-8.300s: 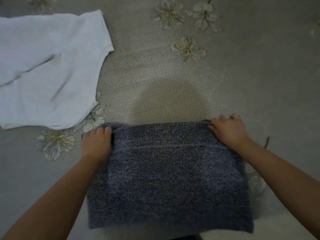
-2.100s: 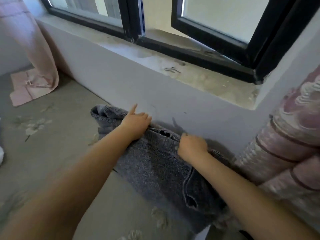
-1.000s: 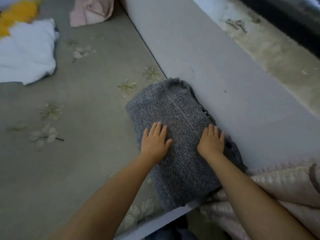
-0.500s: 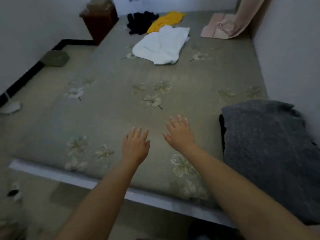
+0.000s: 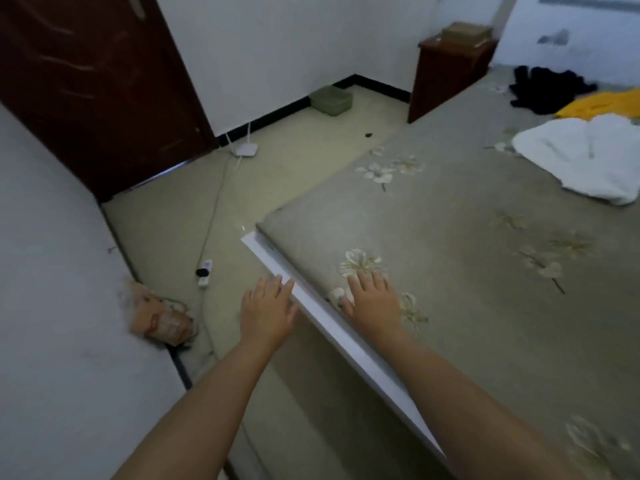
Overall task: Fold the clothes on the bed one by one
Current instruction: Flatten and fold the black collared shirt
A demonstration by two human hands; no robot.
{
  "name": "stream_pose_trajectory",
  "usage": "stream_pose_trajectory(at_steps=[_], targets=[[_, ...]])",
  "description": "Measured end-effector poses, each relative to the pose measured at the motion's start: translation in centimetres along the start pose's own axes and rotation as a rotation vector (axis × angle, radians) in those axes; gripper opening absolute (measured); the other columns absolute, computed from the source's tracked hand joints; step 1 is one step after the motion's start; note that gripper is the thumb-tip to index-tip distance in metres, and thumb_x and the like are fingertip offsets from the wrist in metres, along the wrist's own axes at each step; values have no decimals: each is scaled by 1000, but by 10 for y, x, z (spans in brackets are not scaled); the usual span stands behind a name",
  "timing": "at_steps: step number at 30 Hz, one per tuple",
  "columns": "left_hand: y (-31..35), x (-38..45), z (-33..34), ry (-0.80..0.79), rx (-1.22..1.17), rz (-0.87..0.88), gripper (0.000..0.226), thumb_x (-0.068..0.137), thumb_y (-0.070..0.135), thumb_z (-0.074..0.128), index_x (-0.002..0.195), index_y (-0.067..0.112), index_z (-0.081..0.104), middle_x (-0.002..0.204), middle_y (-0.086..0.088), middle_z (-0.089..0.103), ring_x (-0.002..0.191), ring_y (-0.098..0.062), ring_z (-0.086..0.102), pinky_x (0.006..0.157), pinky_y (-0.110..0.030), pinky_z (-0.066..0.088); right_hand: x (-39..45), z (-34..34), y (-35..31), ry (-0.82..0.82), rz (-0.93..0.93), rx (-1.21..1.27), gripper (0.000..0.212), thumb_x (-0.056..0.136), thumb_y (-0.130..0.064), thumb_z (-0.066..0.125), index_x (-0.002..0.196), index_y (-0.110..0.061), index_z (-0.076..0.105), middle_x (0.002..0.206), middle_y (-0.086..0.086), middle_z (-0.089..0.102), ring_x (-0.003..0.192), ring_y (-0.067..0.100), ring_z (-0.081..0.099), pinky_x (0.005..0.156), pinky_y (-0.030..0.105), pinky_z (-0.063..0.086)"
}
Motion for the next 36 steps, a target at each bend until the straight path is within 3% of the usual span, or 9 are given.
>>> stream_pose_trajectory(at_steps=[7, 13, 17, 23, 31, 36], targets=[[-152, 30, 38, -48, -62, -300, 54, 97, 48, 25, 146, 28, 16, 155, 3, 13, 143, -20, 6, 114, -41, 11, 104, 51, -121, -163, -211, -45, 60, 97, -48, 21, 148, -18, 10, 156, 8, 6, 144, 28, 2, 115, 42, 1], [-243, 95, 44, -79, -78, -442, 54, 97, 47, 24, 146, 28, 15, 155, 3, 14, 143, -19, 7, 111, -39, 14, 211, 95, -180, -254, -277, -30, 93, 70, -61, -19, 148, -18, 7, 157, 7, 4, 144, 26, 1, 116, 39, 3], [-306, 133, 45, -124, -88, -523, 52, 97, 46, 24, 146, 28, 19, 154, 2, 17, 142, -21, 10, 112, -40, 16, 284, 113, -210, -343, -299, -65, 63, 96, -52, 18, 148, -18, 8, 157, 6, 5, 144, 25, 1, 116, 40, 4], [-401, 212, 54, -120, -122, -636, 52, 97, 44, 26, 145, 26, 22, 152, 0, 23, 141, -22, 12, 111, -42, 11, 403, 115, -274, -342, -378, -107, 61, 97, -50, 20, 148, -19, 8, 157, 4, 3, 144, 25, -1, 116, 41, 3], [-525, 394, 54, -169, -129, -504, 52, 98, 44, 20, 147, 28, 10, 156, 3, 9, 143, -20, 2, 114, -42, 4, 587, 128, -342, -321, -250, -115, 62, 96, -51, 19, 148, -18, 10, 157, 5, 6, 144, 24, 3, 115, 38, 9], [-552, 530, 25, -205, -56, -321, 52, 99, 44, 20, 147, 27, 11, 156, 5, 8, 144, -20, 0, 114, -42, 5, 691, 96, -360, -241, -124, -22, 62, 96, -50, 22, 147, -17, 13, 156, 5, 9, 144, 24, 5, 115, 37, 10]])
Point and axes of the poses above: each hand's wrist, its own x-axis towards the middle knuckle, its own z-axis out of the palm, y = z × x, the point moved 10 cm from there along x, towards the middle knuckle
